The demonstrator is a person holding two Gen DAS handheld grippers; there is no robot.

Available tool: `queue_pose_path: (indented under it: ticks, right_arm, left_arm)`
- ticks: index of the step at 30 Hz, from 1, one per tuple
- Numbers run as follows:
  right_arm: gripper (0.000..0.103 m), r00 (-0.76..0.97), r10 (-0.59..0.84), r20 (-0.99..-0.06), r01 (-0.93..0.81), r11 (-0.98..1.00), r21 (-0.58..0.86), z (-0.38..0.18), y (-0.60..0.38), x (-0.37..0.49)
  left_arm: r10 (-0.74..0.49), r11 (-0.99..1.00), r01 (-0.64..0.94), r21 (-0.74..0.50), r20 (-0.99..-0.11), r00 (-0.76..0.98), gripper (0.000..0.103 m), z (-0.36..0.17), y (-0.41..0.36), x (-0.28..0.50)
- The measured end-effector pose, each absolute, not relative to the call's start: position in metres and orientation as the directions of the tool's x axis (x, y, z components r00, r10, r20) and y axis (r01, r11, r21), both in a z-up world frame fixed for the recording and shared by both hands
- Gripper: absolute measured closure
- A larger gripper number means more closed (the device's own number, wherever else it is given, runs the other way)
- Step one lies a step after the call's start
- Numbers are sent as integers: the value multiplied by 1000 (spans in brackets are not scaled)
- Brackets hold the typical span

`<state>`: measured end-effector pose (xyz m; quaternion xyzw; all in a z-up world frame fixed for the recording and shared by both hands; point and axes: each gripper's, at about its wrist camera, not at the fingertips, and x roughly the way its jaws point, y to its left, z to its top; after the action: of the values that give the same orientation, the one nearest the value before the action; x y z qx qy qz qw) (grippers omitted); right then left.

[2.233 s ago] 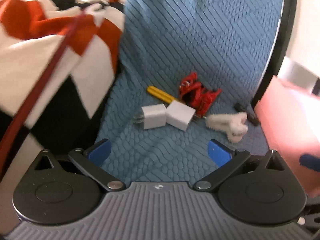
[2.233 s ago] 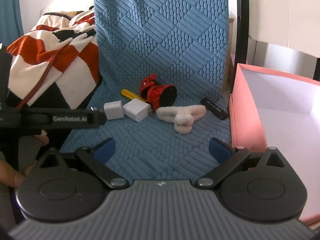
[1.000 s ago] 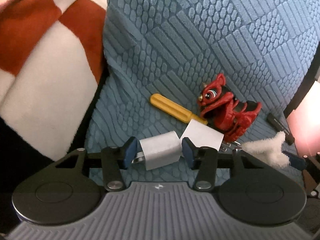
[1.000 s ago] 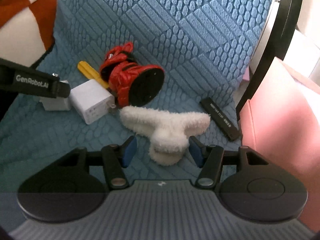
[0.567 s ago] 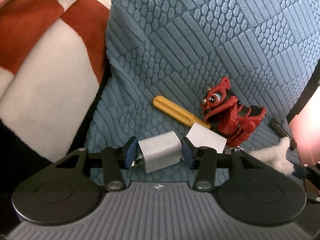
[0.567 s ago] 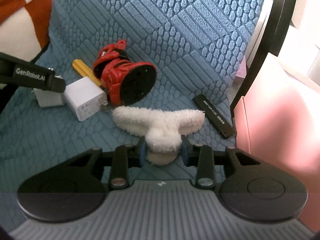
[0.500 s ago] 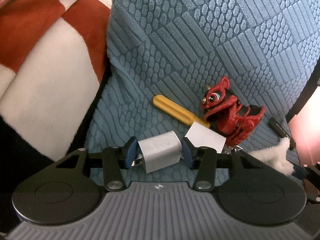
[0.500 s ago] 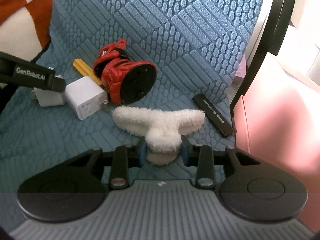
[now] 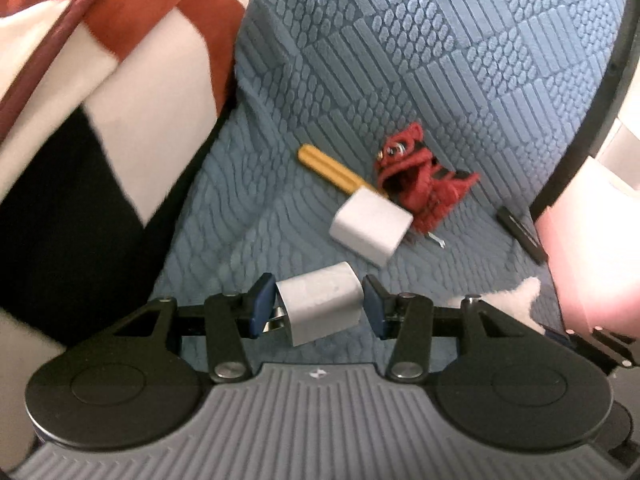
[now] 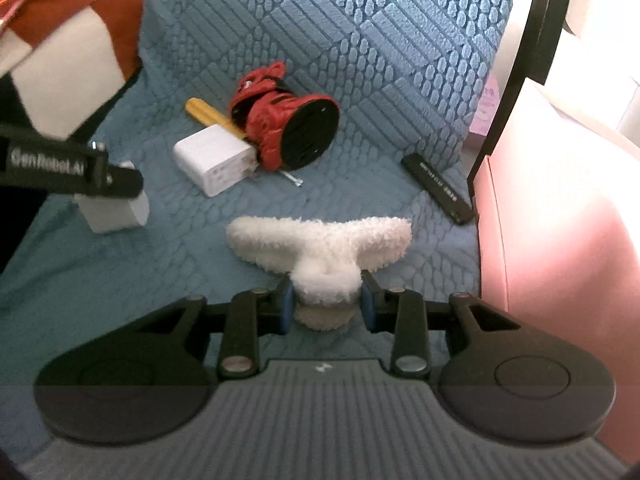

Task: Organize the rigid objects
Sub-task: 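Lift the fluffy toy with the right gripper while the left lifts the charger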

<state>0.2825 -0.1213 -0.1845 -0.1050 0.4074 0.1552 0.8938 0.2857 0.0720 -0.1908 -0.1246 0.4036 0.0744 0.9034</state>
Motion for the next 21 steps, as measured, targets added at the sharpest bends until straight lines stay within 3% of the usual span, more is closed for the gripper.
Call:
queue_pose_path:
  ticks: [21]
  right_arm:
    - [68,601,217,-769,-385,922,-41,-167,-134,222]
  left_arm:
    - [-23,961,-189,-201,-741,671,49,-181,45,199]
